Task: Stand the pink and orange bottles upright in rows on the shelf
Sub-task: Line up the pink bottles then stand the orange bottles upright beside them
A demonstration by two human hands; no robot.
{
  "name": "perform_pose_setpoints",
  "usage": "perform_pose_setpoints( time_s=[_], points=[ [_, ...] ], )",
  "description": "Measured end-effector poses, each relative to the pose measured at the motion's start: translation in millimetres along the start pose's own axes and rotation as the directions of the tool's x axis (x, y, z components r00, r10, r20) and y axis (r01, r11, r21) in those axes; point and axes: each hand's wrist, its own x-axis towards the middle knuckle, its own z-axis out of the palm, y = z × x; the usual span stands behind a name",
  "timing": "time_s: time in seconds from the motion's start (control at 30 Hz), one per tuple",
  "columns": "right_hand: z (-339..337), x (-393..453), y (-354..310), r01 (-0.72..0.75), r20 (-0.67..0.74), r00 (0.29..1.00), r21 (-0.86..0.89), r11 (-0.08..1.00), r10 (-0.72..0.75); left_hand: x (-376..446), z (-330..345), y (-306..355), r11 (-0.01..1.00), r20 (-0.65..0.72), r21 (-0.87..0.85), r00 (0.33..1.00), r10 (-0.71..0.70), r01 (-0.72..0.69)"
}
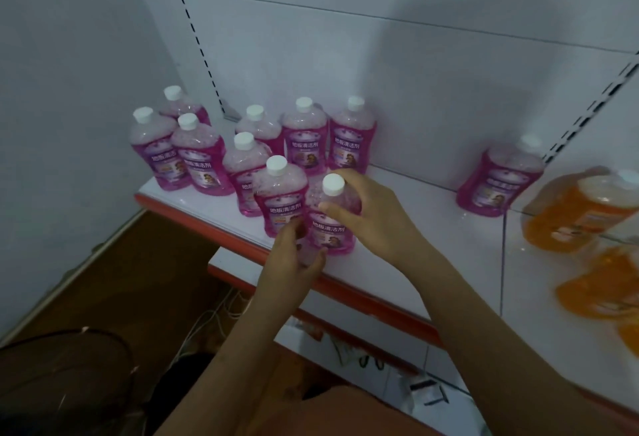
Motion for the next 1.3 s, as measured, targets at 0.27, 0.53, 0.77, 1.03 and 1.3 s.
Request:
perform_pose_setpoints(
  time_s=[0.27,0.53,0.77,1.03,1.3],
  points=[
    [-19,-11,7,-0.101,-0.010,0.995,0.109,0.989,0.103,14,4,13,0.996,0.132,-0.084,0.991,-0.021,0.032],
    [-66,-42,23,-0.141,-0.059,0.987,0.106,0.984,0.148,37,28,47,0.973,0.348,-0.223,0.937,0.024,0.058],
    [-91,-58,51,-0.277,-0.282,0.912,0.114,0.954,0.299,69,76,79,0.950,0.358,-0.311,0.928,0.108,0.009],
    [-96,-47,75,-0.331,-0.305,0.850,0.326,0.886,0.430,136,111,96,0.949,0.325,-0.310,0.933,0.152,-0.047],
    [-136,-5,76,-0.327,-0.400,0.877,-0.093,0.940,0.265,194,135,108,0.963,0.383,-0.258,0.907,0.175,-0.077]
  ],
)
